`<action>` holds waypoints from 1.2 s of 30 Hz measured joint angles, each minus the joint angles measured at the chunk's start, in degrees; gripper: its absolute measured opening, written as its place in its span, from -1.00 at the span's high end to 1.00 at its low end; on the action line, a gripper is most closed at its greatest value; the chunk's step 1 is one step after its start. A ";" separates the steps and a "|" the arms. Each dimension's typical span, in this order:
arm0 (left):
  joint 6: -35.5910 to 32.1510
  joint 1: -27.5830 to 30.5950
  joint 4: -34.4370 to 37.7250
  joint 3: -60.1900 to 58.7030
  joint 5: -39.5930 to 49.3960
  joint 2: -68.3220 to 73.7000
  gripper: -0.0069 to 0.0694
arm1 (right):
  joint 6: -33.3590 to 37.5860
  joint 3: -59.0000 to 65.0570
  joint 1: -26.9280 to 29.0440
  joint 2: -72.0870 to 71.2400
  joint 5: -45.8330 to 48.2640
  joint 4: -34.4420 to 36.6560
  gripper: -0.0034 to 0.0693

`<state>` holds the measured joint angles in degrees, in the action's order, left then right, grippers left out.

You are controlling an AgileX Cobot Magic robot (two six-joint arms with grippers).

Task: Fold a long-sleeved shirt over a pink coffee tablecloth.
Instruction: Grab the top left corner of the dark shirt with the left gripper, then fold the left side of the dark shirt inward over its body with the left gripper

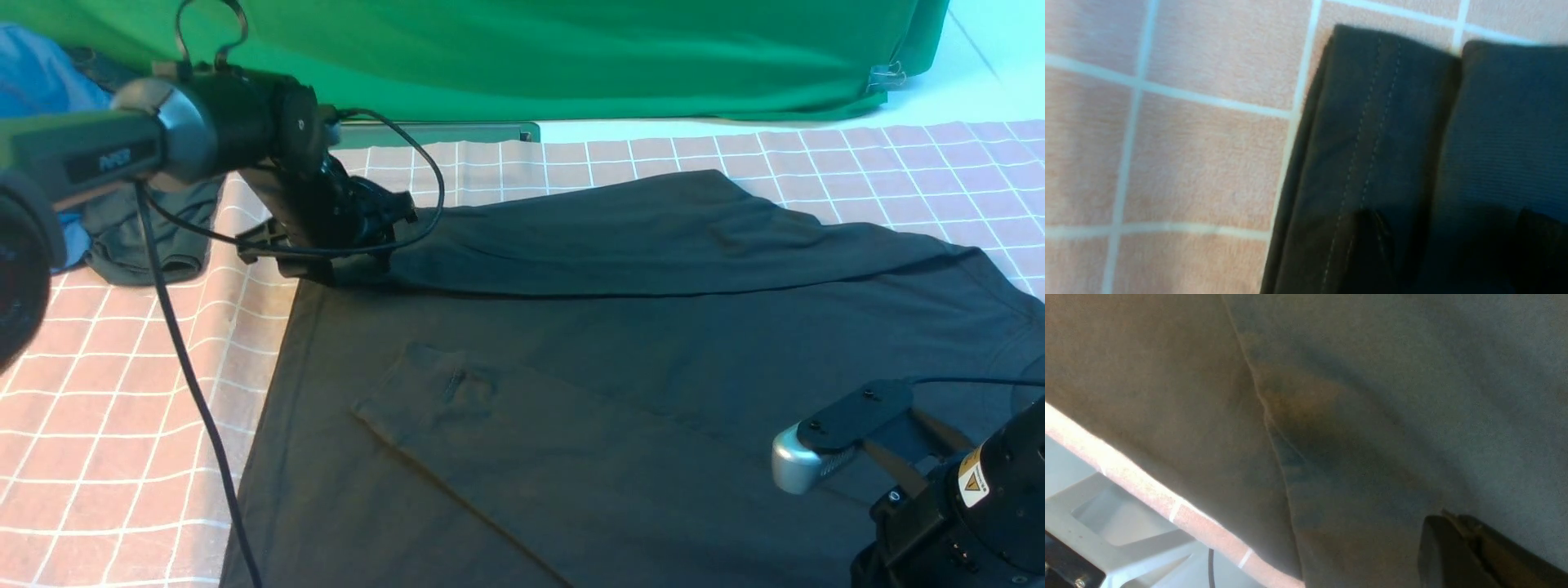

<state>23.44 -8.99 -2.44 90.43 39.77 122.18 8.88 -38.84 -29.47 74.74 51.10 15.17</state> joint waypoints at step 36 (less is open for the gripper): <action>-5.36 -0.36 6.93 -8.24 22.23 -22.72 0.74 | -8.88 -7.71 7.75 0.06 -3.00 -17.75 0.71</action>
<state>18.08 -9.36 4.49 82.19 62.00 99.46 0.00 -46.56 -21.72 74.80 48.10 -2.58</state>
